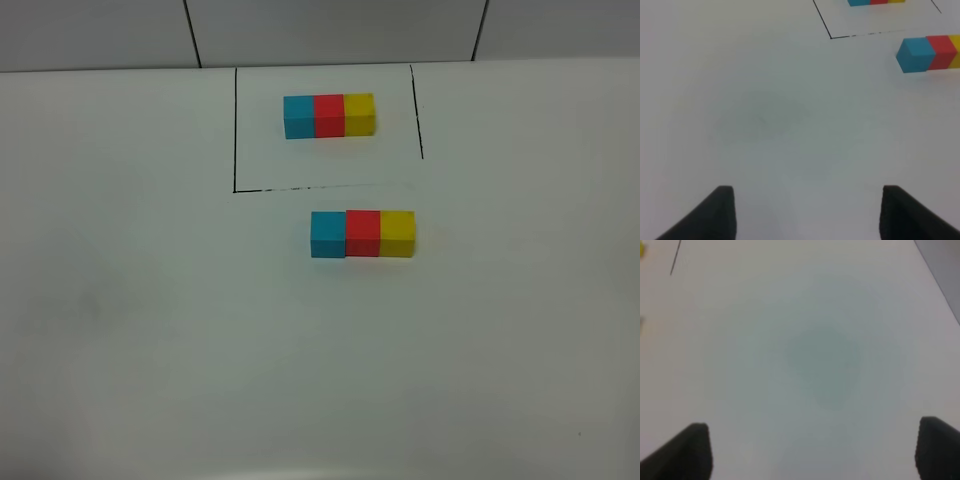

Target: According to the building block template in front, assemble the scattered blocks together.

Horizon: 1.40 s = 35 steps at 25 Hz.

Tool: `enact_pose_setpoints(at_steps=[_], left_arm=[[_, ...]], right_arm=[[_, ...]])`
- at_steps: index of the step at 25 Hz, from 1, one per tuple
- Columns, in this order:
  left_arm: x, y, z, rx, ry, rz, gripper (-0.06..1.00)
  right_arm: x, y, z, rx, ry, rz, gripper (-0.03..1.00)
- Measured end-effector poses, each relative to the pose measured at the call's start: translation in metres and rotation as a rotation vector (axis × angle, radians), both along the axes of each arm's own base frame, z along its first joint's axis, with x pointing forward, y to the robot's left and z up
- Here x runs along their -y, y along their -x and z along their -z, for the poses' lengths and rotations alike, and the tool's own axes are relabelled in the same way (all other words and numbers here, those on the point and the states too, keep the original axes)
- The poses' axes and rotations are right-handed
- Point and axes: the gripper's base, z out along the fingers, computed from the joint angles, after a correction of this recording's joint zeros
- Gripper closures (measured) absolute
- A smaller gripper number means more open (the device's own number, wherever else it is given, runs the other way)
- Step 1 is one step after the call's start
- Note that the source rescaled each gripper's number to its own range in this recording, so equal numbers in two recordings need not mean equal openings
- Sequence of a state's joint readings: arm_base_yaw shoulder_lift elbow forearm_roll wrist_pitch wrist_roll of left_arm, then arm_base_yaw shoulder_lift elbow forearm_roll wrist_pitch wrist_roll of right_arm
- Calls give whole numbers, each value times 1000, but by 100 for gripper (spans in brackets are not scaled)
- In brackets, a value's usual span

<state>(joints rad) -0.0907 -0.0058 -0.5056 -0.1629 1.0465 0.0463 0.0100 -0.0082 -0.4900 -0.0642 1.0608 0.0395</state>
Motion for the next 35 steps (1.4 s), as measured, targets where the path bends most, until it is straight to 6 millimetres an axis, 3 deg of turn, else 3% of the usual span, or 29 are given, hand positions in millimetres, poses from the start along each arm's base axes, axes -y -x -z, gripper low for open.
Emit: enact_pose_setpoints(at_steps=[35], left_arm=[[0,0,0,0,0,0,58]], right_arm=[[-2,0,0,-1,5,-26,29]])
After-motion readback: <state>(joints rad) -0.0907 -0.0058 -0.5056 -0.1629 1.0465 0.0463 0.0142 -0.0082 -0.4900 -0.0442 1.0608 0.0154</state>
